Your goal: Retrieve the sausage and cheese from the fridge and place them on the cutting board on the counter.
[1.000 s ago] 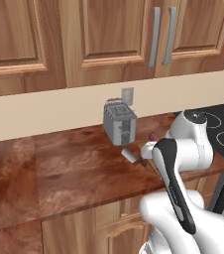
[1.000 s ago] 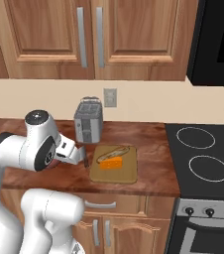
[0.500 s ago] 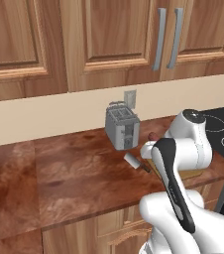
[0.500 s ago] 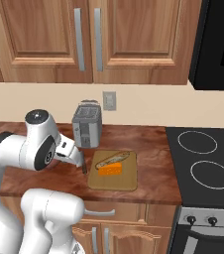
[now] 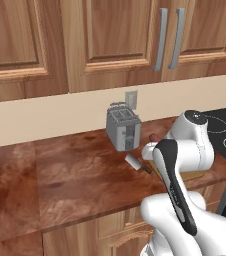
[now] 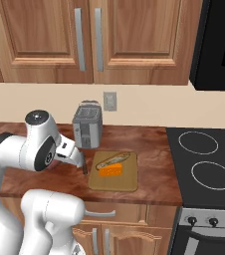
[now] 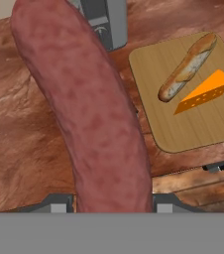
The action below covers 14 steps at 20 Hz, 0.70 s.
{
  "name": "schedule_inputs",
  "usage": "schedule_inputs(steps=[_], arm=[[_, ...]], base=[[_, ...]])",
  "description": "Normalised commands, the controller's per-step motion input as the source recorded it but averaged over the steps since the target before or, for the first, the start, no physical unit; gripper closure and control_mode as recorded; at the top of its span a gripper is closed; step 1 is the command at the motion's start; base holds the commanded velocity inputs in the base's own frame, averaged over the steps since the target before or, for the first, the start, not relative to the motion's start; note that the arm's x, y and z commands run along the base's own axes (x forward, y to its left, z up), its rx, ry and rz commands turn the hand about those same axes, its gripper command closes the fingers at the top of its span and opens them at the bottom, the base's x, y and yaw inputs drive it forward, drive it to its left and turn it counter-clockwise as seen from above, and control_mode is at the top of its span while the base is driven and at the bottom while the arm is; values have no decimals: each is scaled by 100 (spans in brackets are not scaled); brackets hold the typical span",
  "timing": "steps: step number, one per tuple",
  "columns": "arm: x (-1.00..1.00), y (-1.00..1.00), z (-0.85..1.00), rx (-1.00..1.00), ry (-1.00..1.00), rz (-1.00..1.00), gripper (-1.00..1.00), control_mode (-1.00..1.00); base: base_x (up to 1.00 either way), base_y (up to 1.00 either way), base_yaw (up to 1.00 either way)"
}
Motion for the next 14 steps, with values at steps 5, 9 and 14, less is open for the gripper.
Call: schedule_inputs(steps=[5, 9, 14], arm=[[0, 0, 0, 0, 0, 0, 100, 100], [0, 0, 0, 0, 0, 0, 100, -100], [0, 0, 0, 0, 0, 0, 100, -100]], base=[[0, 0, 0], [0, 0, 0], [0, 0, 0]])
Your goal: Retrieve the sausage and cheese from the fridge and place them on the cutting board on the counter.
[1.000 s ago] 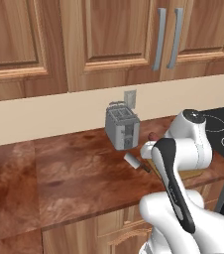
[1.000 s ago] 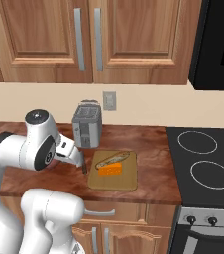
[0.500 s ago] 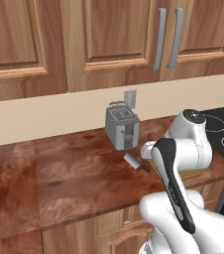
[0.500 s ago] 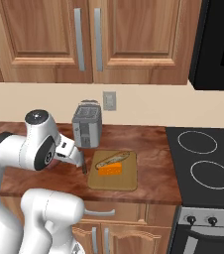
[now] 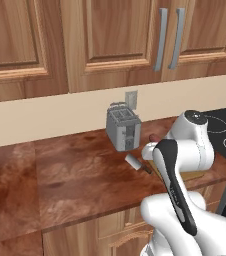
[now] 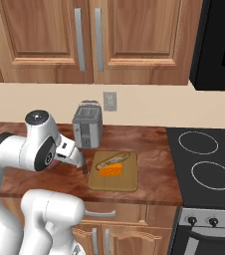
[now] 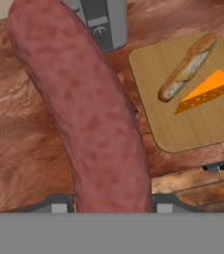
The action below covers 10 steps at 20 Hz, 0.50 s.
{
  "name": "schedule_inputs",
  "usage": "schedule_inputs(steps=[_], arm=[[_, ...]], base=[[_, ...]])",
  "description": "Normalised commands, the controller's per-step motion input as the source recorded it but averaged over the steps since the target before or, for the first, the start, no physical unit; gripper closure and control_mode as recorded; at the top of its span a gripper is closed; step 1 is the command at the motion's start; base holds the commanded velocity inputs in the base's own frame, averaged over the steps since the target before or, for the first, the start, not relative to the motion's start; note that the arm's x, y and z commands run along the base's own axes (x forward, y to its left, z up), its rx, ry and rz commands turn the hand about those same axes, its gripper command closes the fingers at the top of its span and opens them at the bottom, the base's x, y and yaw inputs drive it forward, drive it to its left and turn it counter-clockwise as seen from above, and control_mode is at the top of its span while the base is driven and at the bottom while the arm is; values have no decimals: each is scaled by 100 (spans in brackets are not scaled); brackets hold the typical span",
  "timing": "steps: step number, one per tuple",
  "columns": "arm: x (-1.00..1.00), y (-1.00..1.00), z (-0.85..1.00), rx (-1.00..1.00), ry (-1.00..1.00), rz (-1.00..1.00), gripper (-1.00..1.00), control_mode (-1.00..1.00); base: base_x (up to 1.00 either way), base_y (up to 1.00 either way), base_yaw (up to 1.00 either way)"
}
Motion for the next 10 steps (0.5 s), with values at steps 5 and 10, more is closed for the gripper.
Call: schedule_inputs(steps=[5, 10], arm=[[-19, 0, 0, 0, 0, 0, 100, -100], [0, -33, -29, -1, 0, -19, 100, -100]], base=[[0, 0, 0], [0, 0, 0]])
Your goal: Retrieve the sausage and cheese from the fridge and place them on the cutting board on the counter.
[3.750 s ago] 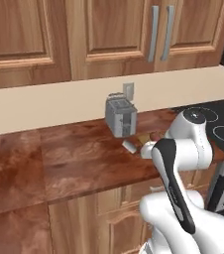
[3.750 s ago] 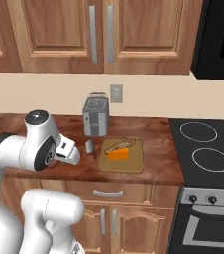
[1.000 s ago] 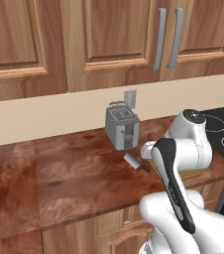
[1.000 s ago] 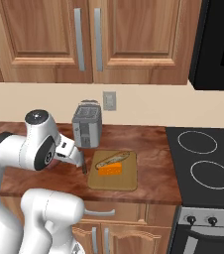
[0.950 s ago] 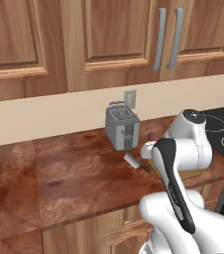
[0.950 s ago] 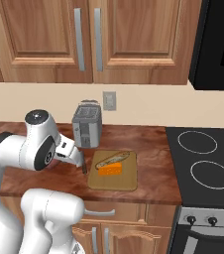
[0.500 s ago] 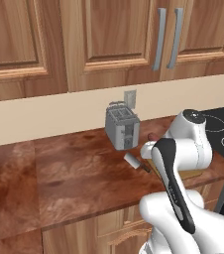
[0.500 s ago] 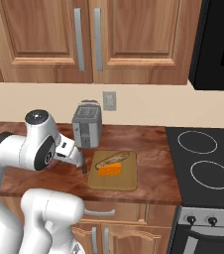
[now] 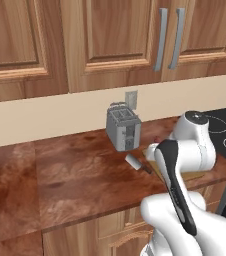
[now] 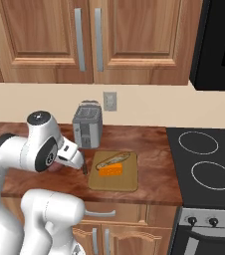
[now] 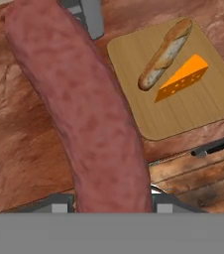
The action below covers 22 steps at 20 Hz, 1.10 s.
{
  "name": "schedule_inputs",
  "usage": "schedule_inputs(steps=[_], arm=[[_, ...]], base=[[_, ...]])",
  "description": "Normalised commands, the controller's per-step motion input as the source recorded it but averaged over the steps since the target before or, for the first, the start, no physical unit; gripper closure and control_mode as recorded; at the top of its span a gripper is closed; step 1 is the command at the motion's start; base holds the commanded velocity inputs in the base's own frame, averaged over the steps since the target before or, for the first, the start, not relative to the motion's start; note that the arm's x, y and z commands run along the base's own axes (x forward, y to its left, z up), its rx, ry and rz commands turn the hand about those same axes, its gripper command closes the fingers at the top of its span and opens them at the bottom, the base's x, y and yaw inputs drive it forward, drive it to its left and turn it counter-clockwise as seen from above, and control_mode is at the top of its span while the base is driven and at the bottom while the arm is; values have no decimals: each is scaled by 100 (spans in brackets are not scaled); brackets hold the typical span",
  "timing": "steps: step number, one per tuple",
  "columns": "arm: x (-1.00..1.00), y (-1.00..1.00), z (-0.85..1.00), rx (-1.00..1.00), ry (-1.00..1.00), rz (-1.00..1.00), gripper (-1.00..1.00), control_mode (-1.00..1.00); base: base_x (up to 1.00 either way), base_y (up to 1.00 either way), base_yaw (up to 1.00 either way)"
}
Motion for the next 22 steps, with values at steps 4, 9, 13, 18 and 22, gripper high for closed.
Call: schedule_inputs(steps=[4, 9, 13, 18, 22], arm=[[0, -72, -17, 0, 1, -39, 100, -100], [0, -80, -10, 0, 0, -41, 100, -100], [0, -67, -32, 0, 0, -41, 100, -100], [44, -28, -29, 0, 0, -41, 100, -100], [16, 0, -42, 0, 0, -43, 100, -100]], base=[[0, 0, 0], [0, 0, 0], [0, 0, 0], [0, 0, 0], [0, 0, 0]])
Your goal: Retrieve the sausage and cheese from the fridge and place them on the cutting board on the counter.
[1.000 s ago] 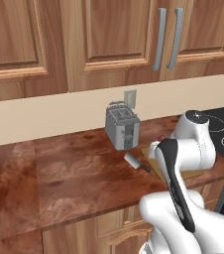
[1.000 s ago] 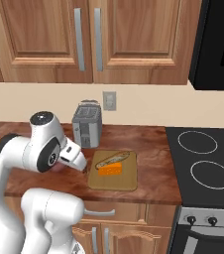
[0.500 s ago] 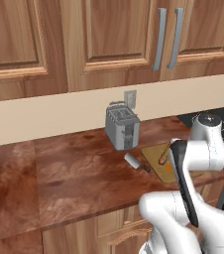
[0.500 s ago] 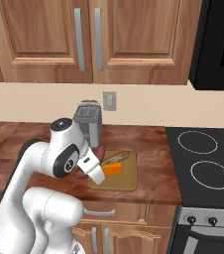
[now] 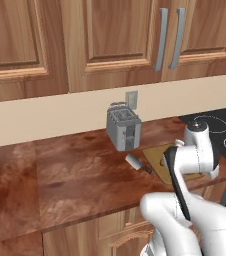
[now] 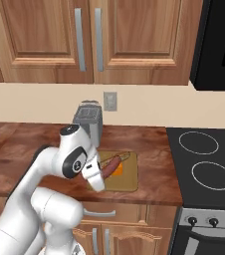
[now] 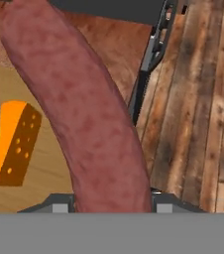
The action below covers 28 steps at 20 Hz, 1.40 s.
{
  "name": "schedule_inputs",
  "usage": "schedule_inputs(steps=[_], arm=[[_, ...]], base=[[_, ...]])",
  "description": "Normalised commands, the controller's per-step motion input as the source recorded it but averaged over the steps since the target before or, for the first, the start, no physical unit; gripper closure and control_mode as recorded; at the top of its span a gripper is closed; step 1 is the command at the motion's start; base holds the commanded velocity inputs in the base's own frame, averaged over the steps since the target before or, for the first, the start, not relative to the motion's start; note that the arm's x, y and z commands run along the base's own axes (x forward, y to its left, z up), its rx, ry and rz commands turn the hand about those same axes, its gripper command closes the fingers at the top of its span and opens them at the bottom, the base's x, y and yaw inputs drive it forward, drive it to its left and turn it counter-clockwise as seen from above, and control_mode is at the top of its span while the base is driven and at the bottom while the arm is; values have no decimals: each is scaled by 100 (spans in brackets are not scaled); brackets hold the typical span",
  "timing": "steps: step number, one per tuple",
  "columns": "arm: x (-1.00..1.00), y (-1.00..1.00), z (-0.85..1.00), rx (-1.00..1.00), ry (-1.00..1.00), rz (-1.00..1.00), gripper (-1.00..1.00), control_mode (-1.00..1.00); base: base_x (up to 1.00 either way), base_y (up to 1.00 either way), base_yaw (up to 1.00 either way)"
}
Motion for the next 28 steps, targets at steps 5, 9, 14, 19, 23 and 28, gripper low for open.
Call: schedule_inputs(steps=[5, 9, 14, 19, 23, 28], arm=[[0, 0, -39, 1, 0, -30, 100, -100], [11, 0, -36, 0, 2, -18, 100, -100], [41, 0, -19, 2, 5, -16, 100, -100], [44, 0, -23, 2, 8, -12, 100, -100], [15, 1, -49, 5, 7, -10, 100, -100], [29, 0, -31, 4, 1, -6, 100, -100]], base=[[0, 0, 0], [0, 0, 0], [0, 0, 0], [0, 0, 0], [0, 0, 0], [0, 0, 0]])
